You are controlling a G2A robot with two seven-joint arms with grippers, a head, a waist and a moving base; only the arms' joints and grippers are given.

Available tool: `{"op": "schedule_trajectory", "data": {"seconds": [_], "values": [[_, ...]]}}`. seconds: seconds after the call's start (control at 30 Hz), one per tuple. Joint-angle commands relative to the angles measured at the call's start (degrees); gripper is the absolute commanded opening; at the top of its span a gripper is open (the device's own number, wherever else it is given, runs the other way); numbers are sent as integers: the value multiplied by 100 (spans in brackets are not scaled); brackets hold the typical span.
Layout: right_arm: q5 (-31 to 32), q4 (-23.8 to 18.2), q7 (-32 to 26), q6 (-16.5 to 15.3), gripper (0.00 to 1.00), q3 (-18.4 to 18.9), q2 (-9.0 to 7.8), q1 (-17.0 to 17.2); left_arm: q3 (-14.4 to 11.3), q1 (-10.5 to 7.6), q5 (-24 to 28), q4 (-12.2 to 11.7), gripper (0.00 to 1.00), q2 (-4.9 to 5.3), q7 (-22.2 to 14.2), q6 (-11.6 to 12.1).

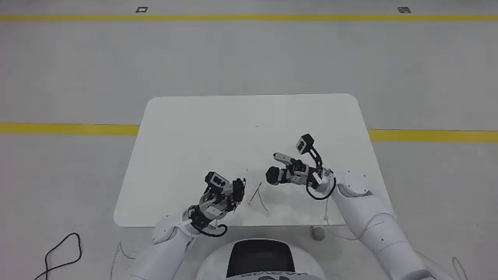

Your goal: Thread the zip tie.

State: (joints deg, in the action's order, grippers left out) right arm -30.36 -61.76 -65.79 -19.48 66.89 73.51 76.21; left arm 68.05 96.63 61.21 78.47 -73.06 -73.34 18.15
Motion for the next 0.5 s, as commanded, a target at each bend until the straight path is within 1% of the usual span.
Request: {"op": "schedule_trajectory", "data": {"seconds": [0.0, 0.1, 0.2, 0.27, 0.3, 0.47], "values": [[28, -264, 42, 2, 100, 150, -55, 156, 74, 160, 16, 230, 0, 30, -69, 90], [56, -596, 117, 73, 100, 339, -125, 353, 192, 363, -20, 548, 0, 79, -118, 119], [56, -886, 142, 212, 100, 497, -185, 488, 319, 522, 2, 850, 0, 125, -103, 51], [56, -886, 142, 212, 100, 497, -185, 488, 397, 602, 48, 996, 0, 151, -105, -13], [56, -886, 142, 212, 100, 497, -185, 488, 434, 630, 92, 1036, 0, 157, -79, -3], [56, -886, 142, 212, 100, 497, -185, 488, 434, 630, 92, 1036, 0, 157, -79, -3]]}}
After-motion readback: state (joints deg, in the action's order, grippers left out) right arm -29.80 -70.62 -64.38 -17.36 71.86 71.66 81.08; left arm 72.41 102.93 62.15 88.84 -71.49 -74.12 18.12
